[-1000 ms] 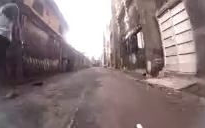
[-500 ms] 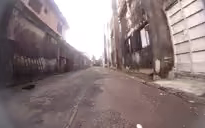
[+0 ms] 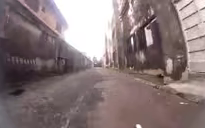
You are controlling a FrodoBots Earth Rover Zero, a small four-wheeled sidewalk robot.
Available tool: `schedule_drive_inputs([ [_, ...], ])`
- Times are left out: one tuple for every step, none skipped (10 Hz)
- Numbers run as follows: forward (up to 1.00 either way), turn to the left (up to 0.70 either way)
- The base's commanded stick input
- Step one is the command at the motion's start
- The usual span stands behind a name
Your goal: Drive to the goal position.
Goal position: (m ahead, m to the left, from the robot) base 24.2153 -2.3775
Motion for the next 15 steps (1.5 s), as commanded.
schedule_drive_inputs([
  [1.0, 0.01],
  [1.0, 0.01],
  [1.0, 0.01],
  [1.0, 0.01],
  [1.0, 0.01],
  [1.0, 0.01],
  [1.0, 0.01],
  [1.0, 0.01],
  [1.0, 0.01],
  [1.0, 0.01],
  [1.0, -0.39],
  [1.0, -0.39],
  [1.0, 0.01],
  [1.0, 0.01],
  [1.0, 0.01],
])
